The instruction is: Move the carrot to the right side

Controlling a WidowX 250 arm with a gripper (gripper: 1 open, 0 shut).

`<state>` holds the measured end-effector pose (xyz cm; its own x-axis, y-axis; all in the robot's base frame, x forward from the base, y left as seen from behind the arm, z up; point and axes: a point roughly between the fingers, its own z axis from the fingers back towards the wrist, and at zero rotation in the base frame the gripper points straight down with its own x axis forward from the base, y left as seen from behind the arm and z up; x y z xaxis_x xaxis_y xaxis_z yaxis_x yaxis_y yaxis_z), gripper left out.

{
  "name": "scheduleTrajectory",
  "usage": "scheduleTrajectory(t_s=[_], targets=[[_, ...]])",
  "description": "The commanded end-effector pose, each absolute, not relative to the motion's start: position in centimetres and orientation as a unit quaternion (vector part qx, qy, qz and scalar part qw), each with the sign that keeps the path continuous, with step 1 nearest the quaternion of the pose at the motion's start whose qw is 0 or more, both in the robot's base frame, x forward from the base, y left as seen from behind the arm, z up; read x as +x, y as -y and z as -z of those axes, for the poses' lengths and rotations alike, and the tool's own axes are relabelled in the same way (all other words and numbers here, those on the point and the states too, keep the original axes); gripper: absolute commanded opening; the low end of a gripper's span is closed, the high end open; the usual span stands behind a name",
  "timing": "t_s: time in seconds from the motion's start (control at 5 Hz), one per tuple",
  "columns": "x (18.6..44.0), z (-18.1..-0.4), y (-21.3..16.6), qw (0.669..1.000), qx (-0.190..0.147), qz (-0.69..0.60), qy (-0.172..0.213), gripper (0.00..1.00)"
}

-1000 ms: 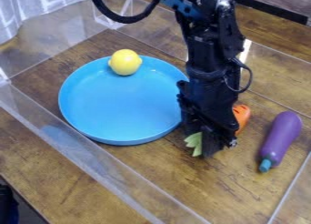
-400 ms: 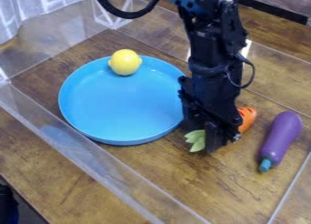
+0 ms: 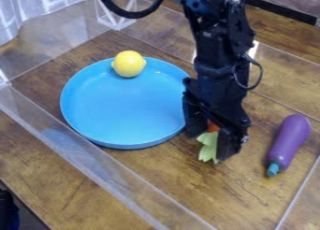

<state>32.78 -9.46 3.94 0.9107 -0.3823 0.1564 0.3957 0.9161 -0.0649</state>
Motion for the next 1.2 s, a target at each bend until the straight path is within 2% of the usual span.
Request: scheduleTrajectory(t_s=[0.0, 0.6, 1.0], targets=[[34.3, -7.9, 9.6, 0.971, -0.043, 0.196, 0.129, 1.00], [34.6, -9.2, 9.2, 0.973, -0.027, 0.183, 0.137, 1.00], [34.5, -9.4, 9.1, 0.975, -0.019, 0.173, 0.137, 1.00]])
